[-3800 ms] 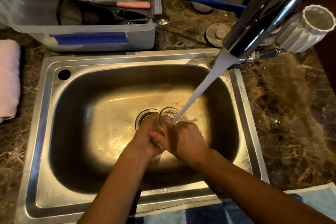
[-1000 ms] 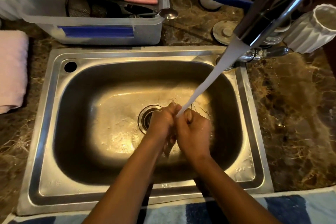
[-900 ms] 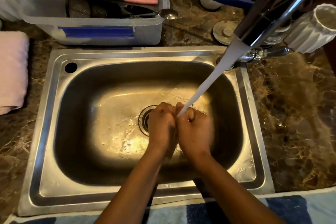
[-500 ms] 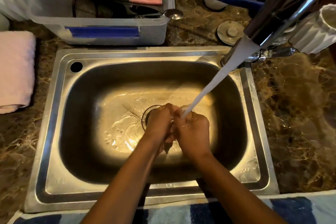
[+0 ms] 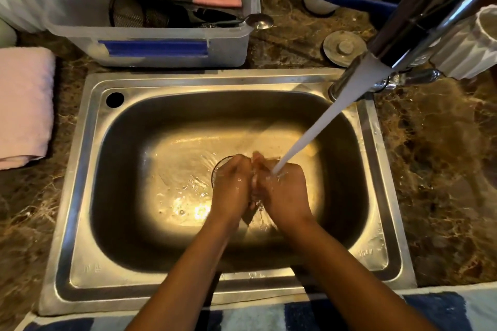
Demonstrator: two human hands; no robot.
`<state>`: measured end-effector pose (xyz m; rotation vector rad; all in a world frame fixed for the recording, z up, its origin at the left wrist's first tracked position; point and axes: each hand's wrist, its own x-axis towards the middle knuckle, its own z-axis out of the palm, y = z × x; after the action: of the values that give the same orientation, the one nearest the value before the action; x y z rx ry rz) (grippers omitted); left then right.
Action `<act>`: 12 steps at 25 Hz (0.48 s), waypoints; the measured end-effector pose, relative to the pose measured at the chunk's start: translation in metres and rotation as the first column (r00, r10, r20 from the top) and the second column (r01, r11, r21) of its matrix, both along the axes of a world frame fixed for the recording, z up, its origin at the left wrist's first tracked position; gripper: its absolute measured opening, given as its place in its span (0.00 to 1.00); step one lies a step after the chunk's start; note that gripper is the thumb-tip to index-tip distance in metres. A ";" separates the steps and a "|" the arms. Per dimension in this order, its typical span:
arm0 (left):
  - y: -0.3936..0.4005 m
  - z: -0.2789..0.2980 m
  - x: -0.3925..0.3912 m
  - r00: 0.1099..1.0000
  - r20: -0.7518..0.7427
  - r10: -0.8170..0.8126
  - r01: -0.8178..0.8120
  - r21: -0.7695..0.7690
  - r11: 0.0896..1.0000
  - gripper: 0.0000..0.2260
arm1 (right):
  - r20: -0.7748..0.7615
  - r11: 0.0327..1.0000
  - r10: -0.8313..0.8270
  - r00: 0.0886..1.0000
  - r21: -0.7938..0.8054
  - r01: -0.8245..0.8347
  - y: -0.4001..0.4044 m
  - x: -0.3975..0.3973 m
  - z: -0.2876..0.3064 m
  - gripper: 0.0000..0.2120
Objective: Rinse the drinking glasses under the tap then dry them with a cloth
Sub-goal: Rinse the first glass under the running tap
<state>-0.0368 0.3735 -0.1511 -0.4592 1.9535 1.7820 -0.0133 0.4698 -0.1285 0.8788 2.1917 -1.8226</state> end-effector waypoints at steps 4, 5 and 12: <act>0.007 -0.003 0.004 0.993 -0.118 0.025 -0.020 0.040 0.999 0.11 | 0.036 0.995 -0.085 0.996 0.047 0.083 0.002 -0.001 -0.005 0.15; 0.007 0.001 -0.006 0.994 0.107 0.009 -0.020 0.104 0.994 0.11 | -0.061 0.967 0.082 0.995 0.246 -0.065 0.002 0.004 -0.005 0.15; 0.005 -0.001 0.009 0.941 -0.312 -0.132 0.086 -0.156 0.984 0.08 | 0.341 0.836 -0.165 0.925 -0.449 0.315 0.009 -0.006 0.003 0.16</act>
<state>-0.0274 0.3786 -0.1524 -0.1025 2.2871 1.7424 -0.0193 0.4790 -0.1253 1.2420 1.3811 -2.0677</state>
